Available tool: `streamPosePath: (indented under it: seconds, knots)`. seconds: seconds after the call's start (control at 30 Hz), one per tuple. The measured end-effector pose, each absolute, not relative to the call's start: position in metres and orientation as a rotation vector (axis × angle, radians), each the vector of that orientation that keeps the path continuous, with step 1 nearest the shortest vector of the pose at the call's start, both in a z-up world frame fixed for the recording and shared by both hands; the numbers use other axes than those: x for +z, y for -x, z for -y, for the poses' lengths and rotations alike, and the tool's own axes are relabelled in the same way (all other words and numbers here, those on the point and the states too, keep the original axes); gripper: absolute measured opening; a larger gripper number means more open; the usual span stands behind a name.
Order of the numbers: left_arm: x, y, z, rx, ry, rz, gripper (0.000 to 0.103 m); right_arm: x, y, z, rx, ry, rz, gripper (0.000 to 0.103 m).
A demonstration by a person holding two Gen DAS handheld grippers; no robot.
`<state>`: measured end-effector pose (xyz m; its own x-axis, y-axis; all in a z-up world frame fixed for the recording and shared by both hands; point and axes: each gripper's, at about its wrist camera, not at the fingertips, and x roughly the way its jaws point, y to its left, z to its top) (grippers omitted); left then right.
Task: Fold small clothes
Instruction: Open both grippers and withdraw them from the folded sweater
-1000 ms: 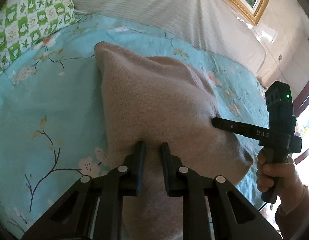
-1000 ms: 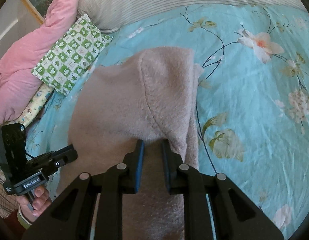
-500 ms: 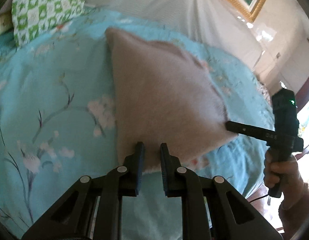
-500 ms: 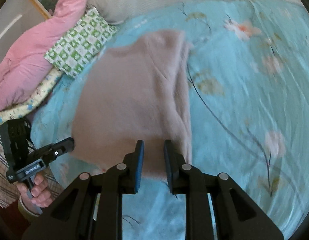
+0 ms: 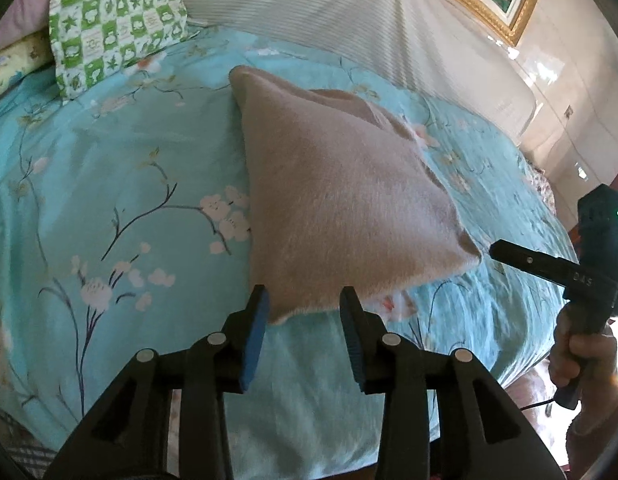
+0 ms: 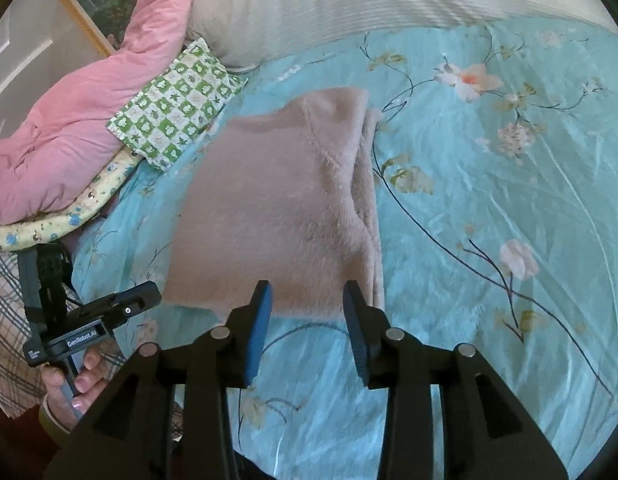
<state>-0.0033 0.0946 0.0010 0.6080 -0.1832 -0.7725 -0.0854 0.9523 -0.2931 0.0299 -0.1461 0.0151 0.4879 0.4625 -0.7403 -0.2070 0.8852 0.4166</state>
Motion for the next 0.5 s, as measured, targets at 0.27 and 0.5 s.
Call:
streamPosePath:
  seconds: [0.27,0.5]
  knots:
    - [-0.001,0.025,-0.090,-0.033,0.279,-0.925,0.049,0.013,-0.003,0.145,0.397,-0.266,-0.986,0.045]
    - [-0.002,0.042,-0.081,-0.009,0.223,-0.920,0.064,0.003,0.022,0.132,0.406,-0.182,-0.997,0.054]
